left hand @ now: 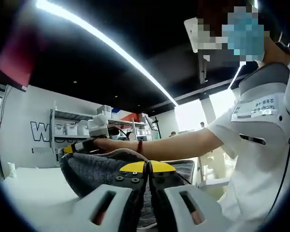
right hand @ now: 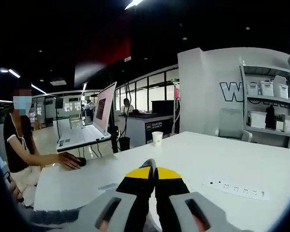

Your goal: Open the folded towel by lifting each exposed corner and separating the folded layers until the towel lies flat within the target outline without major curled edges

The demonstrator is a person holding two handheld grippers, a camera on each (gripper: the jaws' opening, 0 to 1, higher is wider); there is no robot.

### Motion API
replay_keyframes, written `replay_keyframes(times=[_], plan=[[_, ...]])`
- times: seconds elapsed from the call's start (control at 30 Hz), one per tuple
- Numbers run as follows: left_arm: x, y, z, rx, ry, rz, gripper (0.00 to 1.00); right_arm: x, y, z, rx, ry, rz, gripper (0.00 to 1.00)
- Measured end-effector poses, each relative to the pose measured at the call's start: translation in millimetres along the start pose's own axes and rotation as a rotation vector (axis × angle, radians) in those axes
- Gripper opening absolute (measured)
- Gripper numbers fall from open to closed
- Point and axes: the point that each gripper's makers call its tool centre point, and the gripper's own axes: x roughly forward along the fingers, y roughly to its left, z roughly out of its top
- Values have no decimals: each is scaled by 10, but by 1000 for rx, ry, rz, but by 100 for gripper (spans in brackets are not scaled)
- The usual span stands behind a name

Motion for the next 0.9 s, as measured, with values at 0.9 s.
replay_keyframes(times=[0.9], plan=[[-278,56,-66,62,68,50,0,377,406,-174,40,32,62,0]])
